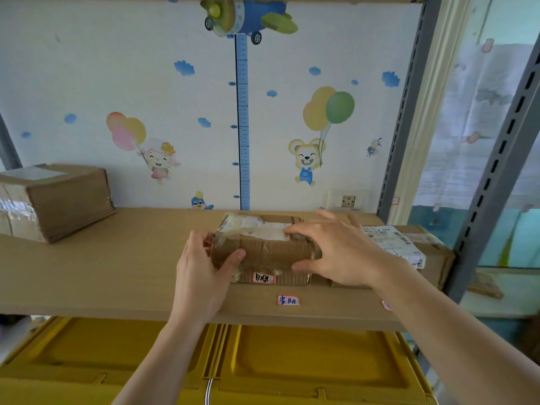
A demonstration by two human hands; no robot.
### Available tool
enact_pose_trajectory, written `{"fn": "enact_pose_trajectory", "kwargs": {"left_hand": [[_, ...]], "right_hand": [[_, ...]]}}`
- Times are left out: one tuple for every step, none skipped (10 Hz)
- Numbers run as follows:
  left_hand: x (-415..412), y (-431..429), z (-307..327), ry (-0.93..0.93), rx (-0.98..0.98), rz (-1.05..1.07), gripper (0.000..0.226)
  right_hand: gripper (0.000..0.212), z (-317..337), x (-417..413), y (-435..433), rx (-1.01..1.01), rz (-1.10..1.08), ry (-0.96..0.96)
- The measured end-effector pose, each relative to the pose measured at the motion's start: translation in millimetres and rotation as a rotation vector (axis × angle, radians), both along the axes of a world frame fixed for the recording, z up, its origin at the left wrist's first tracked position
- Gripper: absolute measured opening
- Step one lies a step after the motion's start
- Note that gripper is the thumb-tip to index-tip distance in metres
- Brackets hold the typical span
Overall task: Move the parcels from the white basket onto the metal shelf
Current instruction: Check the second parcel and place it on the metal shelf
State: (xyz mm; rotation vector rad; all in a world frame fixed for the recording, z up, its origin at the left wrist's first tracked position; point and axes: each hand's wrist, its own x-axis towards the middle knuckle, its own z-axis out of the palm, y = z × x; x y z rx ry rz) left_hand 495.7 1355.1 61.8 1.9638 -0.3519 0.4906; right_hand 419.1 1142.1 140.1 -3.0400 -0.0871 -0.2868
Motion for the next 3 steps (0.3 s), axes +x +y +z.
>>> {"fn": "enact_pose_trajectory", "kwargs": {"left_hand": [[0,3,-2,0.029,0.0,-0.02,0.045],[2,4,-5,0.053,0.005,-0.046,0.054],[-11,11,-7,0.005,-0.004,-0.02,0.071]], "right_hand": [[0.074,0,-1,-2,-0.007,0.009,0.005],[0.075,2,-3,-1,0.012,0.009,0.026],[0.078,4,-17,-7,0.026,0.001,-0.058]]}}
